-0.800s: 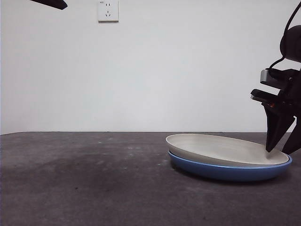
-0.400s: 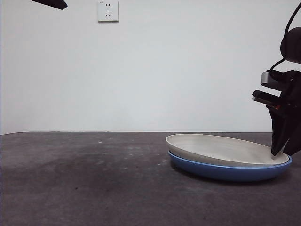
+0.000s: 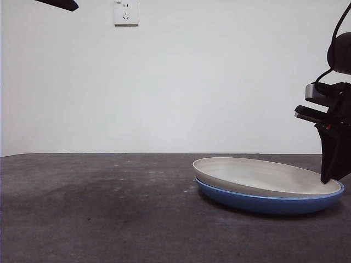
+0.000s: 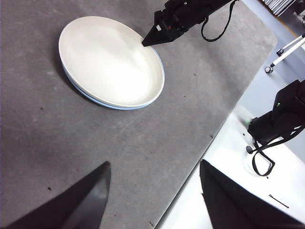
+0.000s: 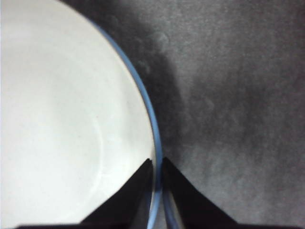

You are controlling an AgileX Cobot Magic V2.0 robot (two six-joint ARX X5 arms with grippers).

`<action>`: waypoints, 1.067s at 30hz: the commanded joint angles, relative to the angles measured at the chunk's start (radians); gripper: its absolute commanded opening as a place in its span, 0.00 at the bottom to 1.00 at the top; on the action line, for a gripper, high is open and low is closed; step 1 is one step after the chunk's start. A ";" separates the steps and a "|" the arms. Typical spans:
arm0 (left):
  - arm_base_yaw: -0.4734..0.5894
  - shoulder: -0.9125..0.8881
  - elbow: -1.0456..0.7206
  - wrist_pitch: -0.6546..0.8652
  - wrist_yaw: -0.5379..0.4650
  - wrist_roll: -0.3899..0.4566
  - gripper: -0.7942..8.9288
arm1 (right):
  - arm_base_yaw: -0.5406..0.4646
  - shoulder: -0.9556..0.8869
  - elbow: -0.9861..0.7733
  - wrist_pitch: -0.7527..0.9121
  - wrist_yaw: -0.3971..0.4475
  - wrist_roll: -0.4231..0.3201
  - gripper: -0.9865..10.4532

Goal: Pick up the white plate, put it on the blue plate, put it on desk

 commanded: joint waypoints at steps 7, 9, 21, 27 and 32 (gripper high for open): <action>-0.005 0.007 0.010 0.003 0.004 0.014 0.39 | -0.010 -0.023 0.008 0.025 -0.013 0.027 0.10; -0.005 0.007 0.010 0.004 0.004 0.015 0.39 | -0.010 -0.053 0.008 0.031 -0.039 0.036 0.10; -0.005 0.007 0.010 0.007 0.004 0.015 0.39 | 0.051 -0.166 0.023 0.047 -0.084 0.071 0.10; -0.005 0.007 0.010 0.007 0.004 0.015 0.39 | 0.132 -0.163 0.050 0.105 -0.079 0.126 0.10; -0.005 0.007 0.010 0.006 0.004 0.015 0.39 | 0.196 -0.124 0.076 0.154 -0.078 0.176 0.10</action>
